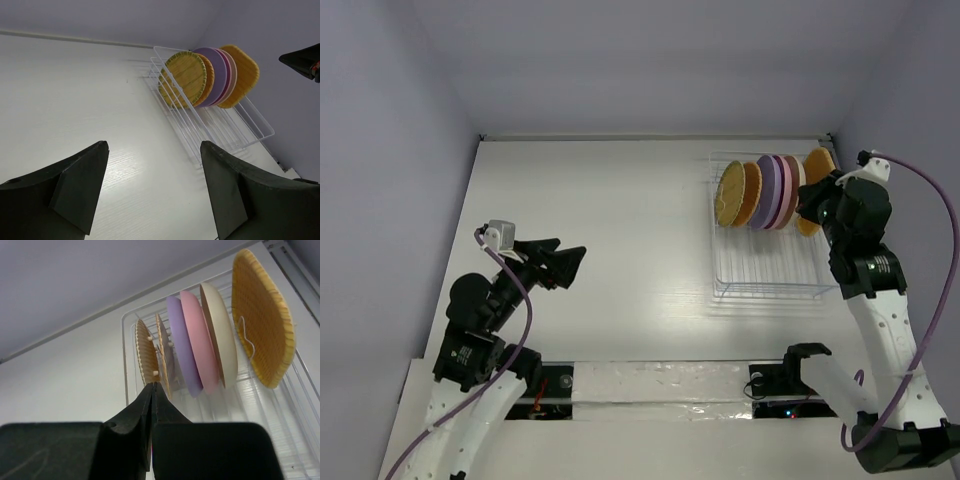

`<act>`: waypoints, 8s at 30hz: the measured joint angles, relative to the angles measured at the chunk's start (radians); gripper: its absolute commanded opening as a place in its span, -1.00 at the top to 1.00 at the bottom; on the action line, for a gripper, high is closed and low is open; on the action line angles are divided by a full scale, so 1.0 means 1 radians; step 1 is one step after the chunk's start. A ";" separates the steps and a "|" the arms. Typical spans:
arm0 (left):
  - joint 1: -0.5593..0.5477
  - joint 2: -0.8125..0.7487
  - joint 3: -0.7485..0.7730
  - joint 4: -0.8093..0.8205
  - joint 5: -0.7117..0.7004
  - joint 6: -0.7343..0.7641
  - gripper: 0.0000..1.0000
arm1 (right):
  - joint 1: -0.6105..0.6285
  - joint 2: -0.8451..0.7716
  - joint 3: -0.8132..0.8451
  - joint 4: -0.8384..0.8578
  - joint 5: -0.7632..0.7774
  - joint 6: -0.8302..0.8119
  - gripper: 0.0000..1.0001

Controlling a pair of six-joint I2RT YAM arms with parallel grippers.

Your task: Unload the plates from the dish rack

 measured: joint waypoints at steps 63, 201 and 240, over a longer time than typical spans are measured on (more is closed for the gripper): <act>-0.142 -0.087 0.000 -0.063 -0.190 -0.029 0.21 | -0.252 0.443 0.193 -0.062 0.250 -0.349 1.00; 0.041 0.000 0.000 -0.062 -0.196 -0.040 0.11 | 0.626 0.492 0.390 0.130 0.359 -0.134 1.00; 0.048 0.013 0.000 -0.063 -0.197 -0.040 0.11 | 0.742 1.402 0.593 0.514 -0.143 0.496 -0.65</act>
